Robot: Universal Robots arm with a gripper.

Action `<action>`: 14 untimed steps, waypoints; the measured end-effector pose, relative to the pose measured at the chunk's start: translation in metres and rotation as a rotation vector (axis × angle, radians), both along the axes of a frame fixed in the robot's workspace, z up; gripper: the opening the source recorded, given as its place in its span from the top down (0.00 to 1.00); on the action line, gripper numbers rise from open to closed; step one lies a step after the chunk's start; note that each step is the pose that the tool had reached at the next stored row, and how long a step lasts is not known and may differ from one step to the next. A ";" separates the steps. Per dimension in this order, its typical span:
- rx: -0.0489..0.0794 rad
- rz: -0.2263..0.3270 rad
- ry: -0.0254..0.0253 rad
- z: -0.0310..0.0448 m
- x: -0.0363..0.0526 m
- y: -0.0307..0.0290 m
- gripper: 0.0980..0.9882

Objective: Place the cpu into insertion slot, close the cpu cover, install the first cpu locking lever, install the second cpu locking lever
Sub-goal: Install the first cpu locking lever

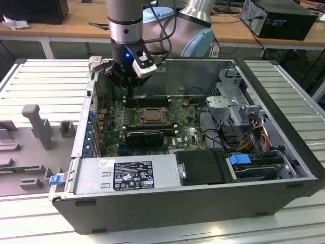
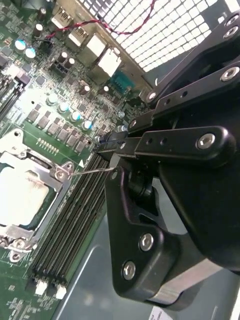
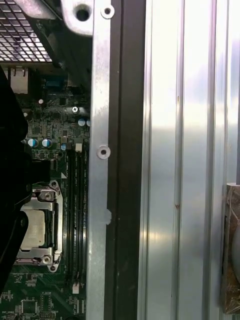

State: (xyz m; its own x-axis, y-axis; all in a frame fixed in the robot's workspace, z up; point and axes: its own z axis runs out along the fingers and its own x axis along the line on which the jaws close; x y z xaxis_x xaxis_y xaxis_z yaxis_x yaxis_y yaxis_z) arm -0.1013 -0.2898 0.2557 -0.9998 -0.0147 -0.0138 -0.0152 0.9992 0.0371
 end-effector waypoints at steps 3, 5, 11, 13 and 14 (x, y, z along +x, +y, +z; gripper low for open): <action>0.000 0.000 0.0001 0.0000 0.0023 0.0000 0.99; 0.000 0.000 0.0002 0.0000 0.0035 0.0000 0.99; 0.000 0.000 0.0002 0.0000 0.0078 0.0000 0.99; 0.000 0.000 0.0002 -0.0001 0.0091 0.0000 0.99; 0.000 0.000 0.0002 -0.0001 0.0095 0.0000 0.99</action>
